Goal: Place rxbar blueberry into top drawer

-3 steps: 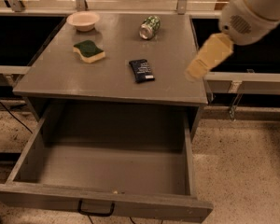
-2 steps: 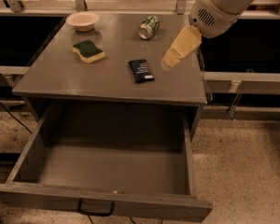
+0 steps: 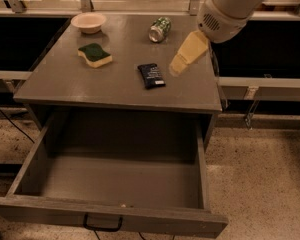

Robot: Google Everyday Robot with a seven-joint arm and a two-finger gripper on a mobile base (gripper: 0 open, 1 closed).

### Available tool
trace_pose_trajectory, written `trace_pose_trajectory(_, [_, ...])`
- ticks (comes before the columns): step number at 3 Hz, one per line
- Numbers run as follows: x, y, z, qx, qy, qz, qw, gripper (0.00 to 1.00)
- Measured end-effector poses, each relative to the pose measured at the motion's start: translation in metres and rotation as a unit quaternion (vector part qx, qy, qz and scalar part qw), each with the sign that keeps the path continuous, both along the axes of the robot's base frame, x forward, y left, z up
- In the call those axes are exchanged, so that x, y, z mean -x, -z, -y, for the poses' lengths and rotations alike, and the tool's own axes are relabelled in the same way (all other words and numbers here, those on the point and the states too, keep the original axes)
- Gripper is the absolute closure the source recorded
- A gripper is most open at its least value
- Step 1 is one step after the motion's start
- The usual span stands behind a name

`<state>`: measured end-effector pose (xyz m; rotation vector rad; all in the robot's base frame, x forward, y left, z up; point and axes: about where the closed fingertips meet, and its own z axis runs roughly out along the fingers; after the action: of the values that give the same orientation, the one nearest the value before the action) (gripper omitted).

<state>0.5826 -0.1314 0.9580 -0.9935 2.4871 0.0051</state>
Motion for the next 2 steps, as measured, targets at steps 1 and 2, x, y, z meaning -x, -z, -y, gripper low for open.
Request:
trace_pose_trajectory(1, [-0.03, 0.016, 0.001, 0.033, 0.053, 0.001, 0.998, 0.0])
trace_pose_trajectory(2, [-0.061, 0.029, -0.007, 0.05, 0.074, -0.004, 0.996, 0.0])
